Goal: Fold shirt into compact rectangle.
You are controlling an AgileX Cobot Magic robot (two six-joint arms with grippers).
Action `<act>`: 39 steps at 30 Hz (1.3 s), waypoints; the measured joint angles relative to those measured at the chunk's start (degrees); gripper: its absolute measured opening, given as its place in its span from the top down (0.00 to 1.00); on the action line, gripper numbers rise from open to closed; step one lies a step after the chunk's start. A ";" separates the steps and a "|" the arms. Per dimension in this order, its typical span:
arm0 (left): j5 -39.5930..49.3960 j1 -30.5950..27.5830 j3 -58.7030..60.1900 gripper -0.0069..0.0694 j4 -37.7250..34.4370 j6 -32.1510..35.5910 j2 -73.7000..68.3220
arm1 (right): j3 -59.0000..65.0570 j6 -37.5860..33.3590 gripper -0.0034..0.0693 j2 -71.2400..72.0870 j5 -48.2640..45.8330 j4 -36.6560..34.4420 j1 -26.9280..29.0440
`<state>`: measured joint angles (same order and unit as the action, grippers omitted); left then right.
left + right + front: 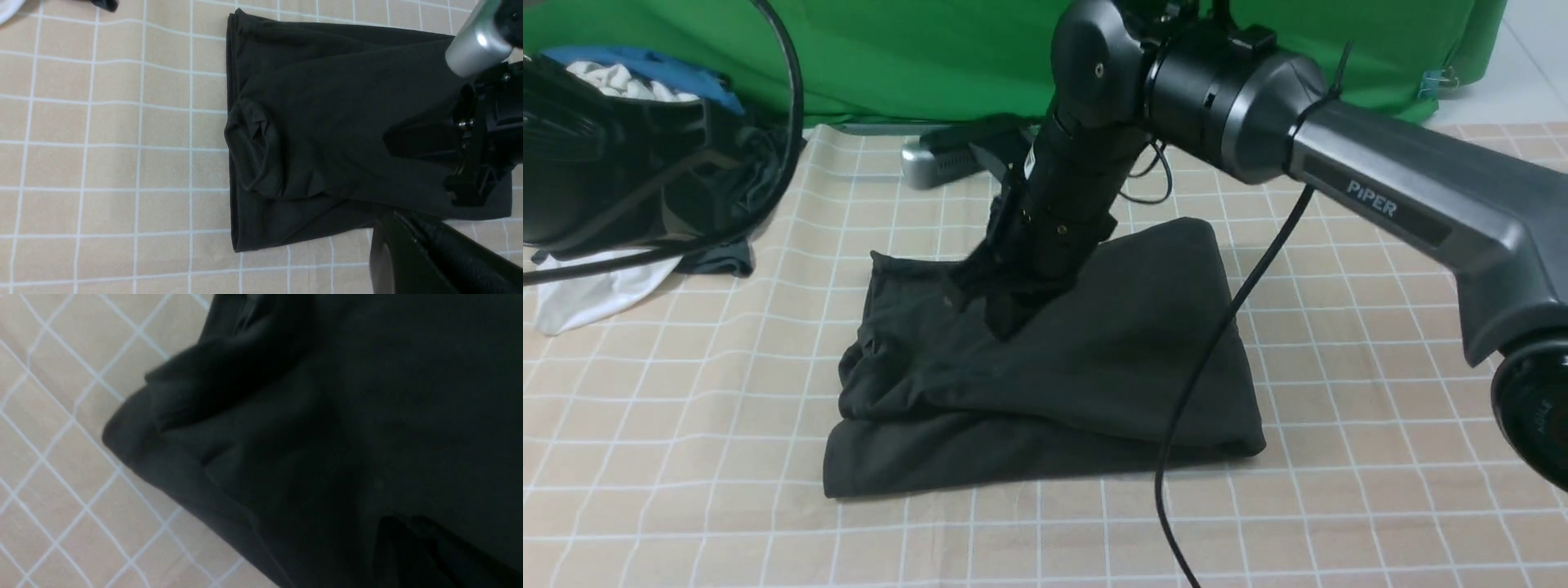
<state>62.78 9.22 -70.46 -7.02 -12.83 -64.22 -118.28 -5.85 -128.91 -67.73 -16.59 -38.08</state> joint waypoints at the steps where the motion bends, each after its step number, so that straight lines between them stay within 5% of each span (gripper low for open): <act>1: 0.00 0.00 0.00 0.89 0.00 0.00 0.00 | 0.45 0.00 0.90 -0.59 0.08 0.00 -0.55; 12: 0.00 0.00 0.00 0.89 0.00 -0.06 0.00 | 0.70 2.80 0.90 -6.18 4.31 0.11 -6.25; 22: 0.00 0.00 0.00 0.89 -0.75 -3.10 0.00 | -3.42 2.62 0.90 2.46 -1.37 4.90 -0.67; 31: -0.01 0.00 0.00 0.89 -5.50 -2.55 -2.52 | 19.67 0.37 0.90 16.88 -0.82 6.52 9.86; 39: -4.10 5.31 0.00 0.89 -5.77 -1.36 -16.25 | 38.36 -1.32 0.90 19.74 14.63 3.66 11.86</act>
<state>58.69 14.53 -70.46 -12.79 -14.18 -80.47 -79.92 -7.17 -109.18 -53.10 -12.93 -26.22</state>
